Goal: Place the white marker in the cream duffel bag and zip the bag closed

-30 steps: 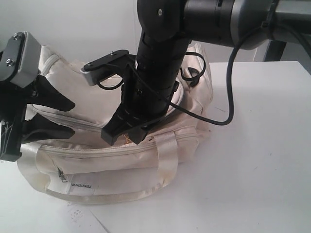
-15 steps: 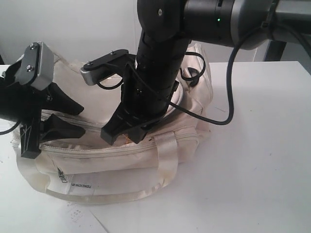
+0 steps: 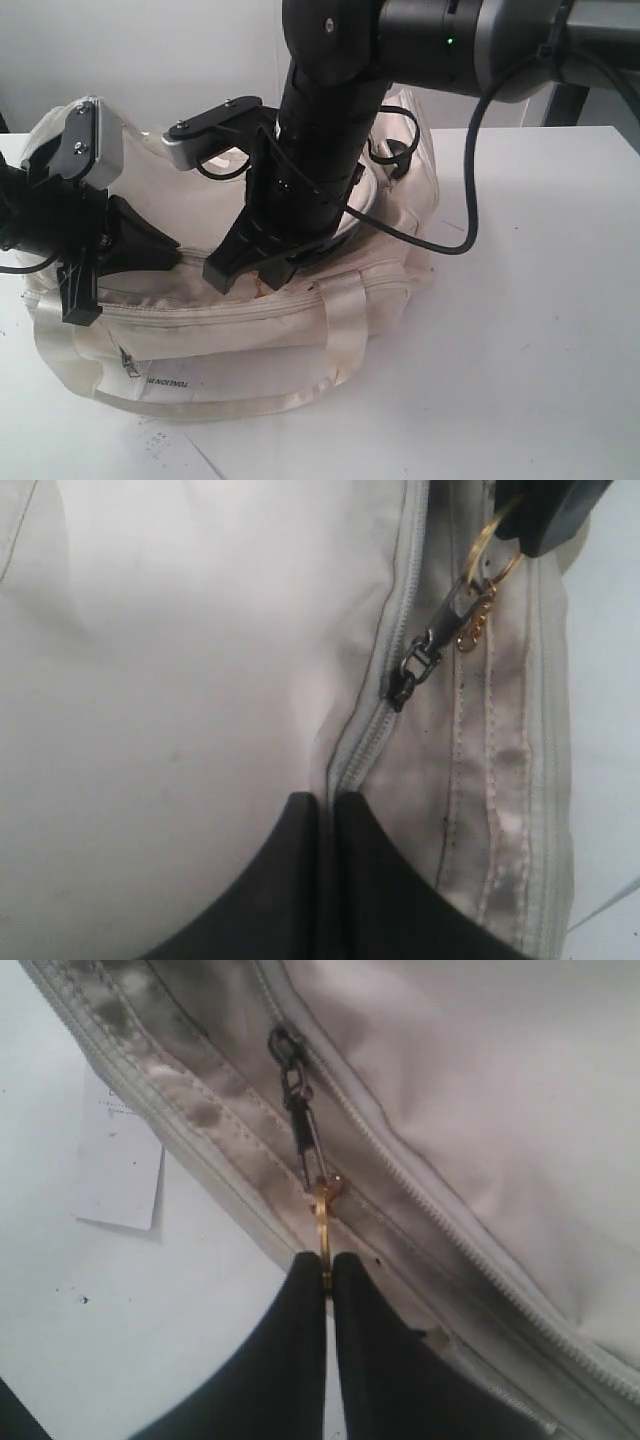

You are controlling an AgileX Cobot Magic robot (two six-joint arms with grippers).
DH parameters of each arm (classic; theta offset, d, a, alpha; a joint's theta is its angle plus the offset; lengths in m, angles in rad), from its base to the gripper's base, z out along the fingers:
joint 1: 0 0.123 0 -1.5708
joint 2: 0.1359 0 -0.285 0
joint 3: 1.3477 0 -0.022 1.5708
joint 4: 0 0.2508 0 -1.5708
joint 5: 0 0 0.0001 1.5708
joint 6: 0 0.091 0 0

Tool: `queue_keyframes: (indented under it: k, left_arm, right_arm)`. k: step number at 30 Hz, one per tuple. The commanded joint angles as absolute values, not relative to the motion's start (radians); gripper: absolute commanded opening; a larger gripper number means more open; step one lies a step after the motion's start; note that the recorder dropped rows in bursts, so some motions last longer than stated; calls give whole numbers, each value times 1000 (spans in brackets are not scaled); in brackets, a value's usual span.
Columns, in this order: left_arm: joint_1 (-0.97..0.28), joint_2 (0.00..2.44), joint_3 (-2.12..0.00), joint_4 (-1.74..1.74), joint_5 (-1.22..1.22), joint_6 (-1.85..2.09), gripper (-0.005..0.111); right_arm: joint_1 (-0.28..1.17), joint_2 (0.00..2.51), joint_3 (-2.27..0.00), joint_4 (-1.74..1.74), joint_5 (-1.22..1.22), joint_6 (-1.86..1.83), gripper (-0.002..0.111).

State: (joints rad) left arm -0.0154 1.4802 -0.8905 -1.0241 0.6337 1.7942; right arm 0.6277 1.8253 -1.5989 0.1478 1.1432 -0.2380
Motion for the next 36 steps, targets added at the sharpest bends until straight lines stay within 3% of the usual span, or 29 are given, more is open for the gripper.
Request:
queue_keyframes:
  k: [1, 36]
  left_arm:
    - [-22, 1476, -883, -1046, 646, 1799, 0]
    - [-22, 1408, -885, -1038, 605, 1724, 0]
  right_arm:
    - [621, 1817, -1593, 141, 1156, -249, 0]
    - [602, 1778, -1593, -7, 1221, -218, 0]
